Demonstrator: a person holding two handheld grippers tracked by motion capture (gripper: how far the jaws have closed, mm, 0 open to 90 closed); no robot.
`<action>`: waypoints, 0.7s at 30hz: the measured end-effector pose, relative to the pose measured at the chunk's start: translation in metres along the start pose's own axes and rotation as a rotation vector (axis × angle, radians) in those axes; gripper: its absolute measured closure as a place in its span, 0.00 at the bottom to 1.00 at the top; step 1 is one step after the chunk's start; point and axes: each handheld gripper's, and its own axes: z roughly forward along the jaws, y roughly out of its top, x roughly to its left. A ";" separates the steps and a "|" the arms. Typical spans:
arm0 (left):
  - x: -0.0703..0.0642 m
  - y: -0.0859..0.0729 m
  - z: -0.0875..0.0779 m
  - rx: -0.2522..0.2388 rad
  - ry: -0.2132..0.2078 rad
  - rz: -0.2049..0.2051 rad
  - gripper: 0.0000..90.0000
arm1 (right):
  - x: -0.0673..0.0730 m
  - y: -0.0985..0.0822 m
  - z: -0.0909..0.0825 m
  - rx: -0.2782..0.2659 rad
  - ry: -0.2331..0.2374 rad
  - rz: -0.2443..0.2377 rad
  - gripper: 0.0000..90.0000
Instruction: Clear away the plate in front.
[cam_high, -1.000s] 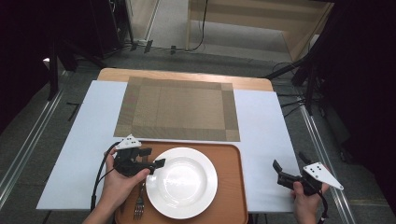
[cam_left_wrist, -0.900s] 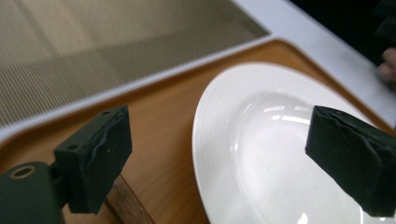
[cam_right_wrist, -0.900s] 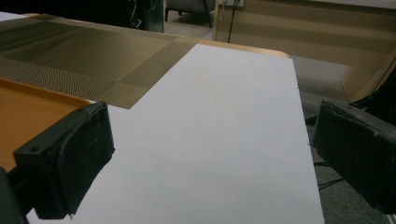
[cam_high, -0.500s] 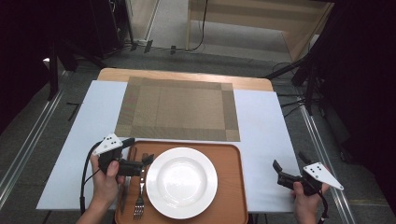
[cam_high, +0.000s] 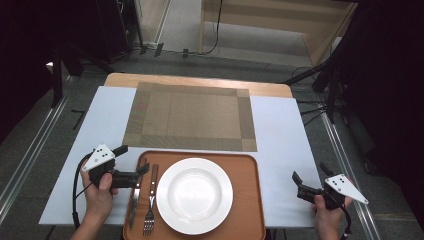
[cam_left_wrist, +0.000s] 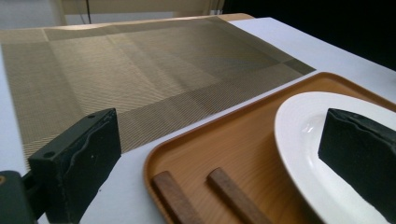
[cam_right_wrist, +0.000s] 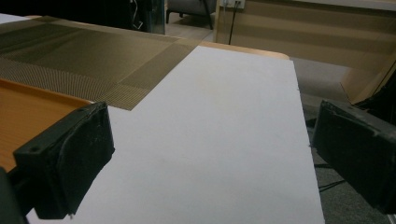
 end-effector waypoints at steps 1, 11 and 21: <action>0.002 -0.001 -0.002 0.001 0.014 0.001 0.00 | 0.000 0.000 0.000 0.000 0.000 0.000 0.00; 0.024 -0.010 -0.018 -0.013 0.078 -0.011 0.00 | 0.000 0.000 0.000 0.001 -0.001 0.001 0.00; 0.039 -0.019 -0.034 -0.016 0.119 -0.004 0.00 | 0.000 0.000 0.000 0.000 -0.007 0.002 0.00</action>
